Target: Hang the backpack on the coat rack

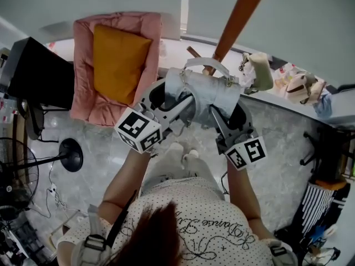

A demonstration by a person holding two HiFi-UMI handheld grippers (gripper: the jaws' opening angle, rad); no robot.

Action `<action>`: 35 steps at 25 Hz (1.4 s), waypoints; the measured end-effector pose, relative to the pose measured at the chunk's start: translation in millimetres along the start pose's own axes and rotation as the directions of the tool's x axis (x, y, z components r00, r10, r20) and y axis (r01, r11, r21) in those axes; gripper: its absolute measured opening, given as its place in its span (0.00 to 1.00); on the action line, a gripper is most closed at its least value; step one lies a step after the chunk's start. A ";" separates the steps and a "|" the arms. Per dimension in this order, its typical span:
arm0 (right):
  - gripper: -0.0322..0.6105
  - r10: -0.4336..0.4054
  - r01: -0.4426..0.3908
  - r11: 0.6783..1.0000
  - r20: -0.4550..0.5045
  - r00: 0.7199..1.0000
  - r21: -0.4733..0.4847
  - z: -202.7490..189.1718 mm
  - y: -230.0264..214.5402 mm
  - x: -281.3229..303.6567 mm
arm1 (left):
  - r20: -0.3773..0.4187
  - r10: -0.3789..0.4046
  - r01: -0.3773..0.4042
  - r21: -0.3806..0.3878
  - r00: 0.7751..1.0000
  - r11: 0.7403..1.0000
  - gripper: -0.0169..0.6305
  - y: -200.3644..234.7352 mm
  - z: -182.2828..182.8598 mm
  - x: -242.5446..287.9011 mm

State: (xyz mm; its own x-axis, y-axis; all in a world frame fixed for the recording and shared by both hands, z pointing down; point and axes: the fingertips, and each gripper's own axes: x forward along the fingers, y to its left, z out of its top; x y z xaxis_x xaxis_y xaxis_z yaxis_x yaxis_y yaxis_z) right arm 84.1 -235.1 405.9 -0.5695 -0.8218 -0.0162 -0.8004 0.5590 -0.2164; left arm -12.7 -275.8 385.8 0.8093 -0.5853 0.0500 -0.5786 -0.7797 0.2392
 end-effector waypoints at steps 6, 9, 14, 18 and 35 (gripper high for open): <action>0.48 -0.029 0.029 0.999 -0.015 0.999 0.031 -4.2 -21.4 7.7 | -0.044 -0.015 0.015 -0.009 0.999 1.000 0.46 10.3 -4.2 23.1; 0.48 -0.039 0.040 0.998 -0.020 0.999 0.043 -6.6 -29.3 10.7 | -0.061 -0.020 0.019 -0.017 0.998 1.000 0.46 14.2 -6.9 31.3; 0.48 -0.047 0.049 0.997 -0.027 0.999 0.052 -13.1 -34.1 11.8 | -0.073 -0.022 0.021 -0.016 0.997 1.000 0.46 17.0 -13.1 35.0; 0.48 -0.046 0.047 0.997 -0.023 0.999 0.055 -14.3 -35.2 11.9 | -0.071 -0.021 0.020 -0.017 0.997 1.000 0.46 17.4 -14.7 35.7; 0.53 -0.012 0.016 0.998 -0.060 0.998 0.065 -14.2 -33.2 13.9 | -0.060 -0.007 0.007 -0.003 0.998 1.000 0.47 18.3 -17.9 30.7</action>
State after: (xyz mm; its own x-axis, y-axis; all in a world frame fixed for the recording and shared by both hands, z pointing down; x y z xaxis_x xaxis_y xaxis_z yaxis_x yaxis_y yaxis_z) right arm 100.1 -263.5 426.8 -0.5699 -0.8205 0.0452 -0.7957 0.5373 -0.2796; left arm 3.3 -304.1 409.1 0.8179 -0.5654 0.1061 -0.5728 -0.7831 0.2422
